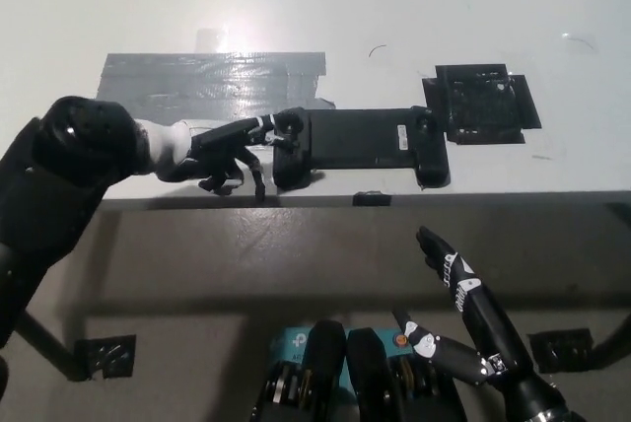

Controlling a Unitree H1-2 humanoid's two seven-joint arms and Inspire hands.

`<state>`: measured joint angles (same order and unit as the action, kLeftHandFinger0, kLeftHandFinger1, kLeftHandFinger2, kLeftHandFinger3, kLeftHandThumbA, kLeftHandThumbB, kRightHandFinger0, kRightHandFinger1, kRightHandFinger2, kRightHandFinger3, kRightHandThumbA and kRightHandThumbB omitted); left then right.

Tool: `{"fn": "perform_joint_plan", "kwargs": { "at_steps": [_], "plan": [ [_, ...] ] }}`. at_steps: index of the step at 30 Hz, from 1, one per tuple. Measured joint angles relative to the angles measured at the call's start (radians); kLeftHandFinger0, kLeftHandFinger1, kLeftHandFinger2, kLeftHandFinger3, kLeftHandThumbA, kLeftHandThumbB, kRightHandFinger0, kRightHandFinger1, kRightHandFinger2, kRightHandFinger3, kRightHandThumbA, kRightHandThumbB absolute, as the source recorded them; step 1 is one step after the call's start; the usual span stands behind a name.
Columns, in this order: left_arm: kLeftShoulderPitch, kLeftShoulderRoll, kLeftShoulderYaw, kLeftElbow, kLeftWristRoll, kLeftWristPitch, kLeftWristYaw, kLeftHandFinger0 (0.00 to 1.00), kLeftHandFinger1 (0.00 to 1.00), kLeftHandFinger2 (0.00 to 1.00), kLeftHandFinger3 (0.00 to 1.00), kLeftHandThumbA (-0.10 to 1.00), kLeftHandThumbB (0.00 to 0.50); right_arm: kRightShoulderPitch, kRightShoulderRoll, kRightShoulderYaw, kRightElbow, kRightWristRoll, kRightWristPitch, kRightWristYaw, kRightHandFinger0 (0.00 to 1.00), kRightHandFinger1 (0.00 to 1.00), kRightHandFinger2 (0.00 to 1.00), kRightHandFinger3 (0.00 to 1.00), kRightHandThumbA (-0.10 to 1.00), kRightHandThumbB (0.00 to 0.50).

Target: A controller is being placed at the center of the desk near the left hand and the robot uses its left hand's index finger to press a button at the left area of the controller

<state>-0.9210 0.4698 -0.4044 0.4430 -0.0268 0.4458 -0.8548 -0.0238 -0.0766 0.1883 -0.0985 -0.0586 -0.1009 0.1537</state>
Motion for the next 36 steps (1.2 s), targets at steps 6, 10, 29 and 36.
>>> {"fn": "perform_joint_plan", "kwargs": {
  "at_steps": [6, 10, 29, 36],
  "plan": [
    [0.066, 0.014, 0.107, -0.189, -0.106, 0.002, 0.011, 0.04, 0.03, 0.19, 1.00, 1.00, 0.445, -0.003, 0.000, 0.000, 0.002, 0.000, 0.001, 0.000, 1.00, 1.00, 1.00, 1.00, 0.61, 0.216],
    [0.167, 0.015, 0.189, -0.362, -0.149, 0.003, 0.039, 0.50, 0.26, 0.32, 1.00, 1.00, 0.377, -0.002, -0.001, 0.000, 0.003, 0.000, 0.003, 0.000, 1.00, 1.00, 1.00, 1.00, 0.61, 0.213],
    [0.925, -0.251, 0.336, -0.603, -0.081, -0.213, 0.224, 1.00, 1.00, 1.00, 1.00, 1.00, 0.344, -0.003, 0.003, -0.001, 0.033, 0.007, 0.003, -0.001, 1.00, 1.00, 1.00, 1.00, 0.79, 0.238],
    [0.930, -0.310, 0.358, -0.529, -0.043, -0.332, 0.291, 1.00, 1.00, 1.00, 0.76, 1.00, 0.340, -0.004, 0.006, -0.006, 0.040, 0.012, 0.003, -0.001, 1.00, 1.00, 1.00, 1.00, 0.79, 0.230]
  ]
}}
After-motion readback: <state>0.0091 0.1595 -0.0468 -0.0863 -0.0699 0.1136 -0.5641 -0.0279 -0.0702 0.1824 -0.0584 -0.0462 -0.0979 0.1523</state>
